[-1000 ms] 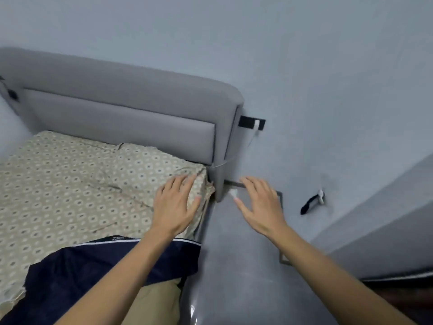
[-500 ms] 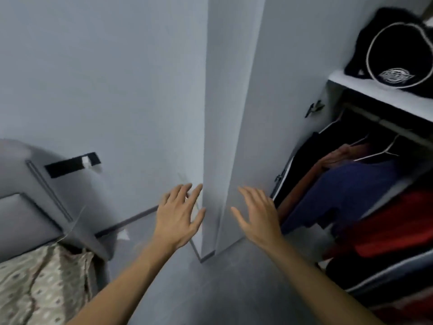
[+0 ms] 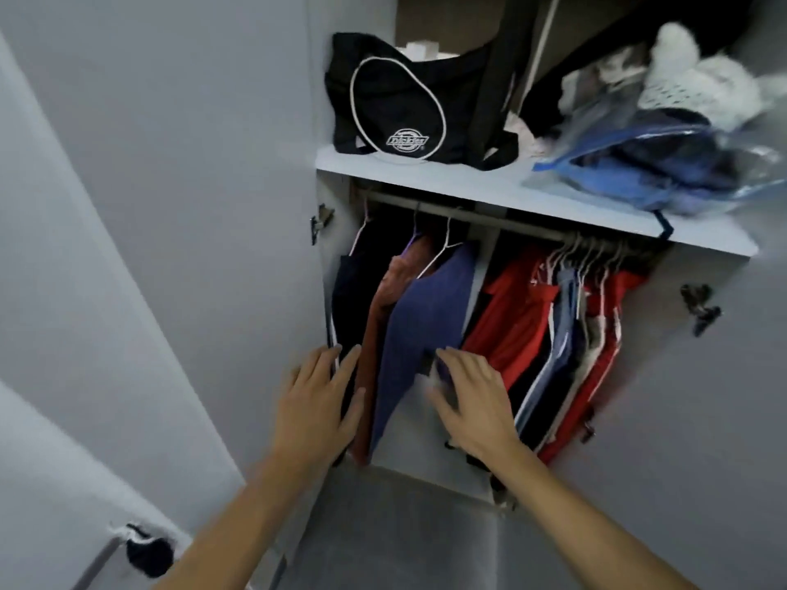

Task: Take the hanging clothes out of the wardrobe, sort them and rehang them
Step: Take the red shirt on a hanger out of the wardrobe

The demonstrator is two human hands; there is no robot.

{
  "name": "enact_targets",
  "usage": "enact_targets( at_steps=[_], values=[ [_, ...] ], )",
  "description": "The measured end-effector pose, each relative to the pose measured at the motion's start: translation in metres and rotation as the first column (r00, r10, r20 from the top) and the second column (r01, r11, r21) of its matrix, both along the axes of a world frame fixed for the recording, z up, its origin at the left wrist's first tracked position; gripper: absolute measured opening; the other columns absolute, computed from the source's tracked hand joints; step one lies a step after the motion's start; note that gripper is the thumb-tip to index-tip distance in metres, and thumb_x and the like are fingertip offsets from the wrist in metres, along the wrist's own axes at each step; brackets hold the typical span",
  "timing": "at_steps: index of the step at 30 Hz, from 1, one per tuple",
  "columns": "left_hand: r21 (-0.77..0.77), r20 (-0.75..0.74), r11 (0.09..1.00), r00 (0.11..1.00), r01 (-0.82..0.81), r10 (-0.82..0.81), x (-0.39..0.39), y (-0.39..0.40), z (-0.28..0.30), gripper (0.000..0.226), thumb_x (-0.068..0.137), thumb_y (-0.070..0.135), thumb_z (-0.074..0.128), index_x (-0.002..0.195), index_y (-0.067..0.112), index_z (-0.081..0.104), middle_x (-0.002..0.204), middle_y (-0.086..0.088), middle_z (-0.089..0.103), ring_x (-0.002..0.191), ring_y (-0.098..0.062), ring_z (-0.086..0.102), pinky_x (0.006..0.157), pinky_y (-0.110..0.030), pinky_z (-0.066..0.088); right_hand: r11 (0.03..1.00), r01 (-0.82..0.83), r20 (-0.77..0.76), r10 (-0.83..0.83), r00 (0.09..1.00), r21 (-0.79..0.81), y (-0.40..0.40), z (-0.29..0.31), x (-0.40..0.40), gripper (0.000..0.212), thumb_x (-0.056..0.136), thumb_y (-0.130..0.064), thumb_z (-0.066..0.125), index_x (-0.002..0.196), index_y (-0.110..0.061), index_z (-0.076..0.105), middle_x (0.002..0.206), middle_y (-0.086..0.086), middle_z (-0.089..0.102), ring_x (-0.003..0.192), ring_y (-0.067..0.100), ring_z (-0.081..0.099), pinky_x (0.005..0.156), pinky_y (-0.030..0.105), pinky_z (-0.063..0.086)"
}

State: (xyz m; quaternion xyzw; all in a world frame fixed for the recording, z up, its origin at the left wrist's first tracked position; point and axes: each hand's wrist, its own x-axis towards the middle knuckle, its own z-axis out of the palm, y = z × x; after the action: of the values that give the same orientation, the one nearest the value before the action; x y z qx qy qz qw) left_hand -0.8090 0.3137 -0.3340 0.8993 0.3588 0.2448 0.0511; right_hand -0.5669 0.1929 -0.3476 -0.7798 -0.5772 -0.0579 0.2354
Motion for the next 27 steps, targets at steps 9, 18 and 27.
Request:
enact_targets(
  at_steps=[9, 18, 27],
  values=[
    [-0.053, -0.107, 0.968, 0.963, 0.243, -0.248, 0.139, 0.062, -0.026, 0.063, 0.104, 0.053, 0.035, 0.156, 0.021, 0.047, 0.147, -0.006, 0.057, 0.131, -0.030, 0.055, 0.096, -0.047, 0.051, 0.968, 0.250, -0.033, -0.249, 0.968, 0.023, -0.009, -0.005, 0.091, 0.059, 0.103, -0.054, 0.044, 0.152, -0.022, 0.048, 0.146, -0.006, 0.054, 0.131, 0.017, 0.049, 0.109, 0.037, 0.042],
    [-0.075, -0.216, 0.928, 0.903, 0.364, -0.372, 0.263, 0.105, -0.036, 0.064, 0.104, 0.058, 0.034, 0.157, 0.025, 0.045, 0.146, -0.005, 0.058, 0.131, -0.028, 0.056, 0.096, -0.046, 0.050, 0.881, 0.474, -0.047, -0.474, 0.879, -0.013, 0.022, -0.013, 0.189, 0.054, 0.100, -0.046, 0.059, 0.147, -0.019, 0.051, 0.139, 0.000, 0.060, 0.128, 0.022, 0.053, 0.101, 0.041, 0.047],
    [-0.089, -0.290, 0.837, 0.790, 0.540, -0.540, 0.387, 0.137, -0.032, 0.075, 0.100, 0.067, 0.021, 0.162, 0.027, 0.027, 0.152, -0.002, 0.049, 0.134, -0.024, 0.047, 0.103, -0.044, 0.045, 0.711, 0.695, -0.016, -0.700, 0.714, -0.110, 0.068, -0.030, 0.239, 0.051, 0.093, -0.039, 0.069, 0.133, -0.011, 0.056, 0.125, 0.008, 0.059, 0.115, 0.031, 0.056, 0.091, 0.048, 0.053]
  ],
)
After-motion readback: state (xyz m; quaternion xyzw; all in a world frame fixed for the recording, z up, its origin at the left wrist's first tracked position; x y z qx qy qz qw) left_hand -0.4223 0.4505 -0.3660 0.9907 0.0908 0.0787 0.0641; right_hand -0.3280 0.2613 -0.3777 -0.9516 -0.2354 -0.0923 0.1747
